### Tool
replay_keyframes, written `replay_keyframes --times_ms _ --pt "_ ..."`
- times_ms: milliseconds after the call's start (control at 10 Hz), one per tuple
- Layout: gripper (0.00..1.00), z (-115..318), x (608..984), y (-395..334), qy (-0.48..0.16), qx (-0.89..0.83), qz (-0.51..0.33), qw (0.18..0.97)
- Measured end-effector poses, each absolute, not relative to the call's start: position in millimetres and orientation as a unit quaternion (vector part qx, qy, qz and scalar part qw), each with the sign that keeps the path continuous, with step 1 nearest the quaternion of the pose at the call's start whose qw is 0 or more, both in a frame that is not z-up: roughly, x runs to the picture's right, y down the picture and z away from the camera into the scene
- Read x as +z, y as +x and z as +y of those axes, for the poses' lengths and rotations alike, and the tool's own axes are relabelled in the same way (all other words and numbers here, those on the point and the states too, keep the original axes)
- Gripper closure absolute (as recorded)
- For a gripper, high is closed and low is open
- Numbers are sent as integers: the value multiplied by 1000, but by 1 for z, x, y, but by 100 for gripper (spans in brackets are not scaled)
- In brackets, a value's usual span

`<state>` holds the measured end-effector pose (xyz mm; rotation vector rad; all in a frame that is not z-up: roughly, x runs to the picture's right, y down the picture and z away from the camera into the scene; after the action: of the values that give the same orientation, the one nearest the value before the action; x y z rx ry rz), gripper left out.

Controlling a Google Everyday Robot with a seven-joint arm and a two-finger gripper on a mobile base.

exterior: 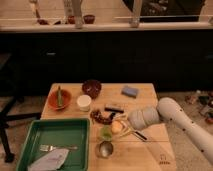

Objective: Place apple in paper cup

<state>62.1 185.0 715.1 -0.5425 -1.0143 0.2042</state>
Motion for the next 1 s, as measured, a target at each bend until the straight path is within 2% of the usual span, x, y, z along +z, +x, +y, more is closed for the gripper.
replay_keyframes --times_ms 1000 --pt "87 120 750 -18 -229 51 -520 821"
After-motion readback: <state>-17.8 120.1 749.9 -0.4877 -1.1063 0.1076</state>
